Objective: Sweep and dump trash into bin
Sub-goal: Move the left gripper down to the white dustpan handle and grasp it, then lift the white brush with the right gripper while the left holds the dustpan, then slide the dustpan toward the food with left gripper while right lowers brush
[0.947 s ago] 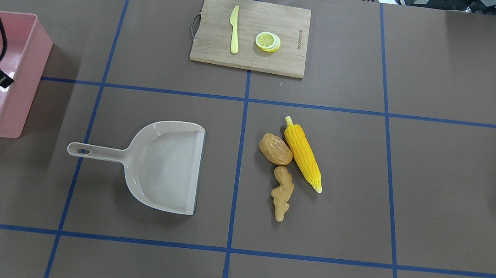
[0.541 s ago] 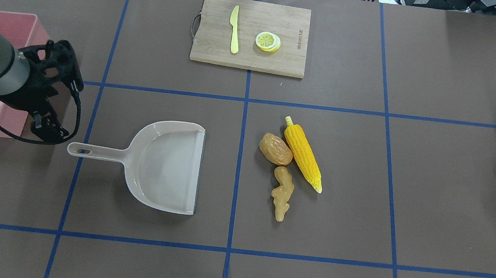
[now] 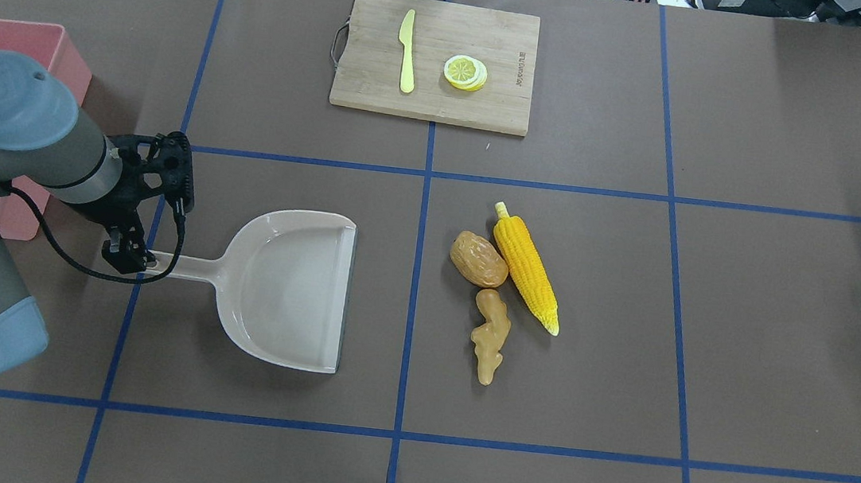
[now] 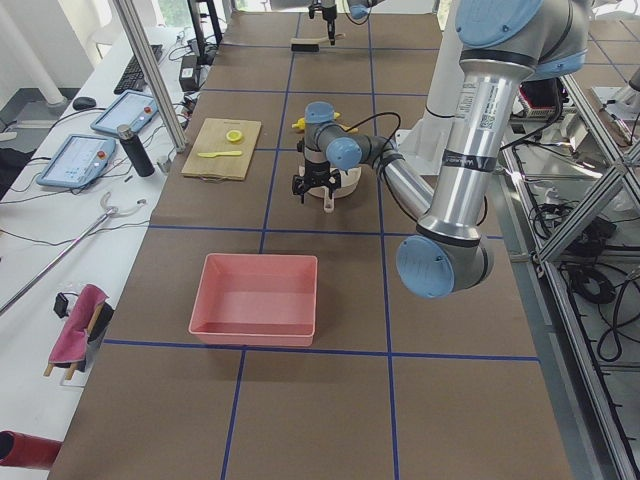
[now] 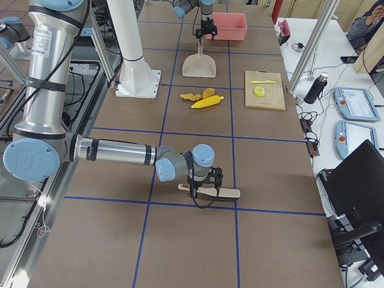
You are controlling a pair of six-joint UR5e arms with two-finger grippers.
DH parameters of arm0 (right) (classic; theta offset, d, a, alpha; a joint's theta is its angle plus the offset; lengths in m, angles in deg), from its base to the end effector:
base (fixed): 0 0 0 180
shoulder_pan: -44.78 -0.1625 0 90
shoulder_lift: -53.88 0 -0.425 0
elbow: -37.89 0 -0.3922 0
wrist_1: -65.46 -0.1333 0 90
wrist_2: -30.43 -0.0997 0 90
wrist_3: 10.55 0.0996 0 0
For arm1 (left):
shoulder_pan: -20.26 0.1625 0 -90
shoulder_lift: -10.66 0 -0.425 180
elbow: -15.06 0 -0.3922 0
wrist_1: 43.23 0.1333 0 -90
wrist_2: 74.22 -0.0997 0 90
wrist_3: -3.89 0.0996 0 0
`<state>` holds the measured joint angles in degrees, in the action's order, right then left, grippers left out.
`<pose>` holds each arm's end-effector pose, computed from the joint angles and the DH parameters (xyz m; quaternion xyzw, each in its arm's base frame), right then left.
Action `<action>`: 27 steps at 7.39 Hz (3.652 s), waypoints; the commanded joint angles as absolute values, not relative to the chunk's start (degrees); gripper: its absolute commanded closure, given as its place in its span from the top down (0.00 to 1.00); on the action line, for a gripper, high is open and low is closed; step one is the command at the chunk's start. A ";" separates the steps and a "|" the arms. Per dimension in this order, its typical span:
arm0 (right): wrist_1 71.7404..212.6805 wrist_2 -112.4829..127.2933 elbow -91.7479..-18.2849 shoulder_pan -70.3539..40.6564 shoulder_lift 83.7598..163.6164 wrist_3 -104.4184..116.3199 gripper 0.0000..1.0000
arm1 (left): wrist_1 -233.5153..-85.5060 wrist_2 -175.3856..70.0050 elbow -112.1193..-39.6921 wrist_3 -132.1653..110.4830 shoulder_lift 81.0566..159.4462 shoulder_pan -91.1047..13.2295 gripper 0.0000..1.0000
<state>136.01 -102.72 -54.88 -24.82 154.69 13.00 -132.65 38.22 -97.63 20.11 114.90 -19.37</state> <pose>-0.0856 -0.4171 0.6863 -0.0512 -0.3739 -0.0111 0.9260 0.3651 -0.4261 0.3538 0.2382 0.2666 0.5623 0.7457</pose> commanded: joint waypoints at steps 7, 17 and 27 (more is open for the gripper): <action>159.06 -107.12 -74.50 -21.51 148.63 13.18 0.00 | -140.49 40.38 -98.32 28.18 108.15 -13.22 0.98; 158.36 -120.70 -82.18 -11.39 137.47 42.10 0.00 | -138.52 40.91 -97.52 29.73 112.34 -15.68 0.00; 120.48 -124.78 -70.70 -8.94 146.15 44.38 0.00 | -123.39 45.31 -84.35 29.55 134.31 -16.57 0.00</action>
